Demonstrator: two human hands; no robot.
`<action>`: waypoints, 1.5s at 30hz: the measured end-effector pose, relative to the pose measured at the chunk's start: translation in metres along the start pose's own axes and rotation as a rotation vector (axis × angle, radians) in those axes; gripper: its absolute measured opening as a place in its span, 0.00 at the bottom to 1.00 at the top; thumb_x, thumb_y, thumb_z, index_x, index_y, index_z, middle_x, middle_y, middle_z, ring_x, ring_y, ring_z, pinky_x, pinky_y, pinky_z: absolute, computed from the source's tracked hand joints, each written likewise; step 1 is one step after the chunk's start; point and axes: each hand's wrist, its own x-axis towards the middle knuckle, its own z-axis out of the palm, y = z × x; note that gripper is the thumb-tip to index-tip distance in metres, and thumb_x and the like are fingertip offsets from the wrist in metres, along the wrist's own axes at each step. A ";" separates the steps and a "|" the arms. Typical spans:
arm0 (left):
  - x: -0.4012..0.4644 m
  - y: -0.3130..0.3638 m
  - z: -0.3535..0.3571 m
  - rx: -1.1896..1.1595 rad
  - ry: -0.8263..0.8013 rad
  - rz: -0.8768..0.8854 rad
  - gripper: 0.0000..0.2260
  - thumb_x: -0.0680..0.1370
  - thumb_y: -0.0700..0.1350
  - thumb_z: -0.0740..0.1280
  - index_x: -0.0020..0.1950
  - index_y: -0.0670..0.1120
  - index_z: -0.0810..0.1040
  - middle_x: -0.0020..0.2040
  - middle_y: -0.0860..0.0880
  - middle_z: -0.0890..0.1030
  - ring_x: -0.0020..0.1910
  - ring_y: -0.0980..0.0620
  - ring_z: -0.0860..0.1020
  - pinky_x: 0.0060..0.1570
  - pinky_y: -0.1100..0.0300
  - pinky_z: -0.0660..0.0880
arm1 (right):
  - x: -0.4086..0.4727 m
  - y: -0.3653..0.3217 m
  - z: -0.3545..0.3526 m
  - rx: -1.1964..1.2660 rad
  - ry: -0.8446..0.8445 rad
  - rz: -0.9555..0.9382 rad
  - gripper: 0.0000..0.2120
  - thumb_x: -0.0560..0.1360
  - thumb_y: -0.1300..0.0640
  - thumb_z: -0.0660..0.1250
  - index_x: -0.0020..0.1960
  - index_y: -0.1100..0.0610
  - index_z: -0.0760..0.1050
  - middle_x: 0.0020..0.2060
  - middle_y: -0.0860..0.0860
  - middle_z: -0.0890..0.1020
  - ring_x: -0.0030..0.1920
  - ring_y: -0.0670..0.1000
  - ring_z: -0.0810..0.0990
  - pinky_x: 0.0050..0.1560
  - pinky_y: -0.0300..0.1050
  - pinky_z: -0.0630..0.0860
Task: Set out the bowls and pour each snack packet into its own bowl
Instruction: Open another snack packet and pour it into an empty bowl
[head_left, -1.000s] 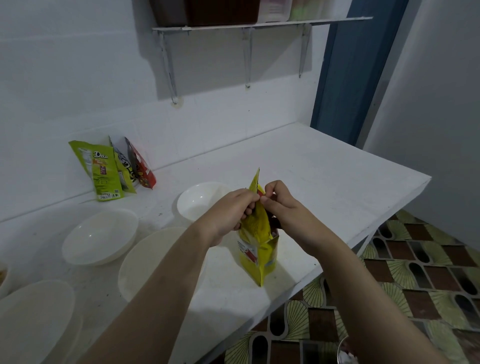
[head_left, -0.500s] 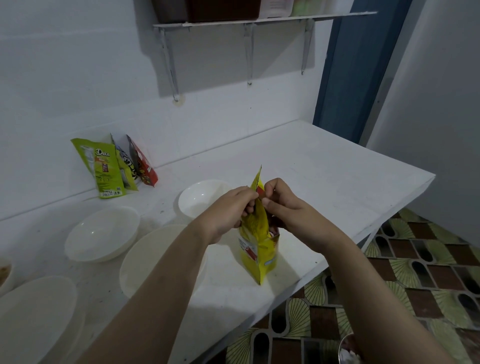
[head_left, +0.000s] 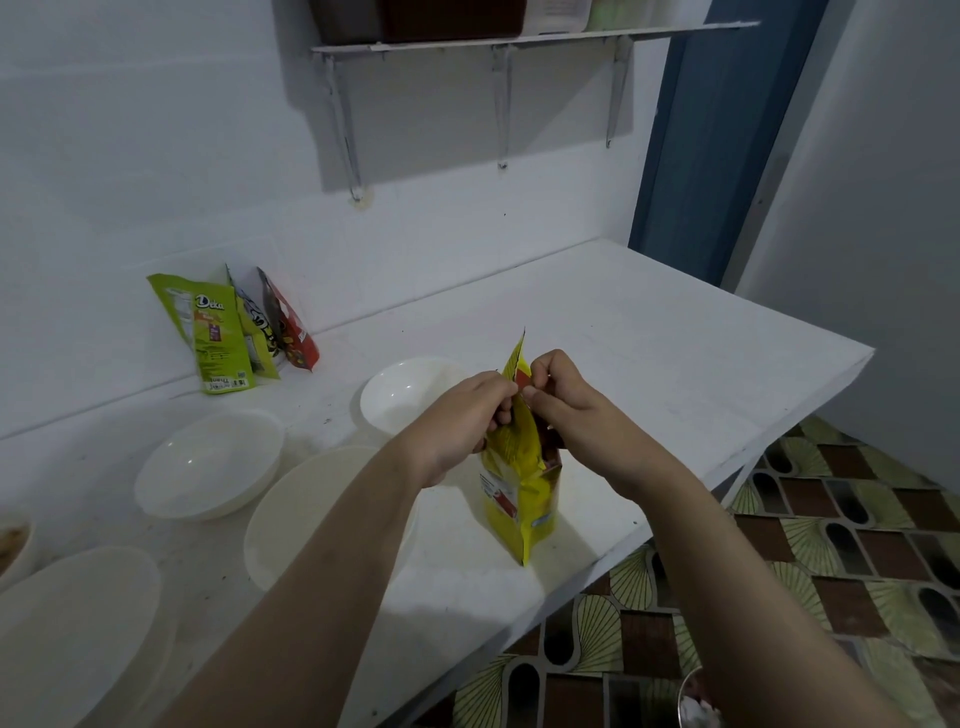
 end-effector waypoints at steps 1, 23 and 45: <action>0.000 0.000 0.000 0.002 -0.002 0.001 0.11 0.80 0.46 0.58 0.37 0.47 0.69 0.38 0.51 0.72 0.41 0.51 0.67 0.45 0.54 0.66 | 0.000 0.000 0.000 0.004 -0.005 0.001 0.07 0.84 0.58 0.56 0.46 0.53 0.62 0.38 0.55 0.71 0.33 0.48 0.69 0.36 0.45 0.68; -0.004 0.019 -0.003 0.296 -0.099 0.013 0.10 0.78 0.48 0.60 0.38 0.50 0.73 0.38 0.52 0.75 0.39 0.55 0.74 0.44 0.59 0.75 | -0.006 -0.041 -0.005 -0.285 -0.136 0.284 0.08 0.76 0.62 0.63 0.54 0.61 0.73 0.41 0.59 0.82 0.36 0.54 0.80 0.43 0.48 0.83; 0.008 0.024 -0.030 0.215 0.098 -0.066 0.11 0.71 0.35 0.66 0.30 0.44 0.74 0.34 0.50 0.74 0.40 0.52 0.73 0.42 0.60 0.74 | -0.003 -0.026 -0.014 -0.296 0.075 0.187 0.14 0.77 0.55 0.61 0.35 0.61 0.66 0.29 0.50 0.68 0.32 0.51 0.65 0.38 0.48 0.62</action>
